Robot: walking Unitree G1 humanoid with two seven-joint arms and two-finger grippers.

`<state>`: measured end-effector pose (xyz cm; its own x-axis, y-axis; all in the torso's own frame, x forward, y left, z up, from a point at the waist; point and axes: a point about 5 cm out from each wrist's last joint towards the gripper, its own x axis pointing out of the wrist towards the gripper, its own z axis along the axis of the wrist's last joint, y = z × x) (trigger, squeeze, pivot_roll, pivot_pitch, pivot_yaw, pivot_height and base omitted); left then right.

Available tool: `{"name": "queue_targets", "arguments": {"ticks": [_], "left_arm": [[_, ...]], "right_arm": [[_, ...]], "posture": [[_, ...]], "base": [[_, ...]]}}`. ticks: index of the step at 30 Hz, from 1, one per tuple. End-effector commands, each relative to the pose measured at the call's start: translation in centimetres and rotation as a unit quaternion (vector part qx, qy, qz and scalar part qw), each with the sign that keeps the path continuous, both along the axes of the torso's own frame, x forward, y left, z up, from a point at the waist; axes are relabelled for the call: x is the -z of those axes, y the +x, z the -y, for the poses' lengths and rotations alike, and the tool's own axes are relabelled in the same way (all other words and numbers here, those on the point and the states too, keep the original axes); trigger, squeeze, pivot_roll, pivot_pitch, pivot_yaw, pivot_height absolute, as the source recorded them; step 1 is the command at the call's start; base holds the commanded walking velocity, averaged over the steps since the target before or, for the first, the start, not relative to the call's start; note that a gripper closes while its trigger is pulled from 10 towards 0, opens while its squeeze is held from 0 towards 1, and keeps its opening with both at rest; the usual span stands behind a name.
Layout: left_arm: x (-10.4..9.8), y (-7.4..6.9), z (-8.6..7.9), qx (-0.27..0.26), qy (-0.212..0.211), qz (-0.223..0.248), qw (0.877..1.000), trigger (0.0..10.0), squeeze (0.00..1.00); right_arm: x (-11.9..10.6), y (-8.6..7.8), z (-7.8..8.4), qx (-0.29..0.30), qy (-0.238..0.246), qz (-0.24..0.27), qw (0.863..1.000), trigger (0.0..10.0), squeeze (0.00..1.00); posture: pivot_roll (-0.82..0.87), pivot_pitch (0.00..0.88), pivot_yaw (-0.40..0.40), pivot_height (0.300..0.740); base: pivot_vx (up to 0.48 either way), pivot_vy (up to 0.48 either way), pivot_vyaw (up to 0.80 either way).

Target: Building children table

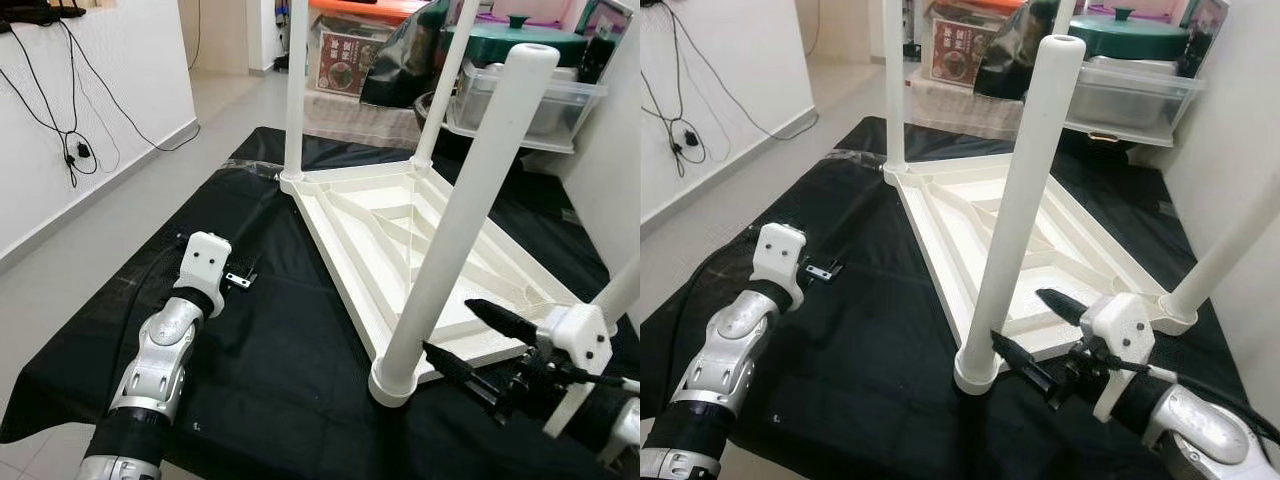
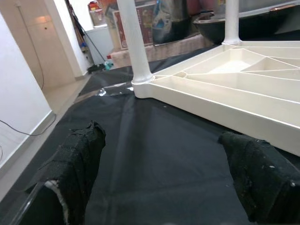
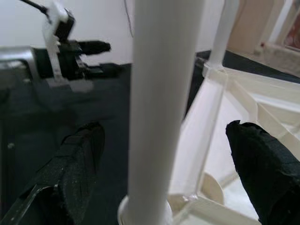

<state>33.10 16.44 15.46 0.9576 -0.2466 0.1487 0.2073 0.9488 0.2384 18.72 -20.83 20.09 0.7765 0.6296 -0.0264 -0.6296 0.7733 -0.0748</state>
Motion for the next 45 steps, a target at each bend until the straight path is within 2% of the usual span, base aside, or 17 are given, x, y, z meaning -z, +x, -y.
{"name": "queue_targets", "arguments": {"ticks": [1, 2, 3, 4, 7, 10, 11, 12, 13, 15, 16, 21, 22, 25, 31, 38, 45], "left_arm": [[0.3, -0.1, 0.2, 0.007, -0.002, -0.008, 1.000, 10.0, 0.00], [0.3, -0.2, 0.2, 0.009, -0.005, -0.009, 1.000, 10.0, 0.00], [0.3, -0.2, 0.2, 0.009, -0.005, -0.009, 1.000, 10.0, 0.00], [0.3, -0.3, 0.2, 0.010, -0.007, -0.011, 1.000, 10.0, 0.00], [0.4, -0.5, 0.1, 0.008, -0.008, -0.015, 1.000, 10.0, 0.00], [0.8, -0.8, -0.3, -0.001, -0.014, -0.030, 0.999, 10.0, 0.00], [0.8, -0.9, -0.3, -0.001, -0.015, -0.032, 0.999, 10.0, 0.00], [0.8, -0.9, -0.3, -0.001, -0.015, -0.032, 0.999, 10.0, 0.00], [0.9, -0.9, -0.2, -0.001, -0.016, -0.033, 0.999, 10.0, 0.00], [0.9, -0.9, -0.1, 0.000, -0.016, -0.034, 0.999, 10.0, 0.00], [1.0, -1.0, 0.1, 0.001, -0.017, -0.037, 0.999, 10.0, 0.00], [1.1, -1.1, 0.2, 0.002, -0.017, -0.037, 0.999, 10.0, 0.00], [1.1, -1.1, 0.3, 0.003, -0.018, -0.038, 0.999, 10.0, 0.00], [1.2, -1.3, 0.5, 0.004, -0.021, -0.043, 0.999, 10.0, 0.00], [1.3, -1.4, 0.5, 0.004, -0.024, -0.047, 0.999, 10.0, 0.00], [1.4, -1.5, 0.7, 0.000, -0.033, -0.051, 0.998, 10.0, 0.00], [1.5, -1.6, 0.7, -0.001, -0.036, -0.054, 0.998, 10.0, 0.00]], "right_arm": [[-0.6, -0.1, -0.5, -0.012, 0.017, 0.013, 1.000, 10.0, 0.00], [-0.9, 0.0, -1.6, -0.029, 0.045, 0.020, 0.998, 10.0, 0.00], [-0.9, 0.0, -1.6, -0.029, 0.045, 0.020, 0.998, 10.0, 0.00], [-1.0, 0.1, -2.6, -0.046, 0.061, 0.027, 0.997, 10.0, 0.00], [-0.8, 0.2, -3.5, -0.058, 0.068, 0.032, 0.996, 10.0, 0.00], [0.9, 2.1, -5.3, -0.020, 0.058, 0.026, 0.998, 10.0, 0.00], [1.2, 2.5, -5.6, -0.008, 0.058, 0.020, 0.998, 9.6, 0.00], [1.2, 2.5, -5.6, -0.008, 0.058, 0.020, 0.998, 9.6, 0.00], [1.4, 2.8, -5.8, 0.001, 0.062, 0.013, 0.998, 9.0, 0.00], [1.5, 3.0, -5.9, 0.009, 0.065, 0.008, 0.998, 9.3, 0.00], [1.9, 3.8, -5.8, 0.054, 0.070, -0.007, 0.996, 7.6, 0.00], [2.0, 4.1, -5.7, 0.074, 0.074, -0.015, 0.994, 7.6, 0.00], [2.0, 4.4, -5.4, 0.101, 0.091, -0.017, 0.991, 0.0, 0.00], [2.0, 4.5, -4.9, 0.139, 0.114, -0.012, 0.984, 0.0, 0.00], [2.0, 4.3, -5.2, 0.144, 0.114, -0.009, 0.983, 0.0, 0.00], [1.9, 4.3, -6.5, 0.144, 0.119, -0.010, 0.982, 0.0, 0.00], [2.0, 4.7, -6.5, 0.164, 0.124, -0.019, 0.978, 0.0, 0.00]], "posture": [[0.11, 0.000, -0.072, 0.740], [0.12, 0.000, -0.076, 0.740], [0.12, 0.000, -0.076, 0.740], [0.12, 0.000, -0.076, 0.740], [0.13, 0.000, -0.078, 0.740], [0.13, 0.000, -0.084, 0.740], [0.13, 0.000, -0.084, 0.740], [0.13, 0.000, -0.084, 0.740], [0.13, 0.000, -0.084, 0.740], [0.13, 0.000, -0.084, 0.740], [0.13, 0.000, -0.087, 0.740], [0.13, 0.000, -0.087, 0.740], [0.13, 0.000, -0.087, 0.740], [0.12, 0.000, -0.083, 0.740], [0.12, 0.000, -0.082, 0.740], [0.12, 0.000, -0.088, 0.740], [0.12, 0.000, -0.092, 0.740]], "base": [[0.000, 0.000, 0.00], [0.000, 0.000, 0.00], [0.000, 0.000, 0.00], [0.000, 0.000, 0.00], [0.000, 0.000, 0.00], [0.000, 0.000, 0.00], [0.000, 0.000, 0.00], [0.000, 0.000, 0.00], [0.000, 0.000, 0.00], [0.000, 0.000, 0.00], [0.000, 0.000, 0.00], [0.000, 0.000, 0.00], [0.000, 0.000, 0.00], [0.000, 0.000, 0.00], [0.000, 0.000, 0.00], [0.000, 0.000, 0.00], [0.000, 0.000, 0.00]]}}
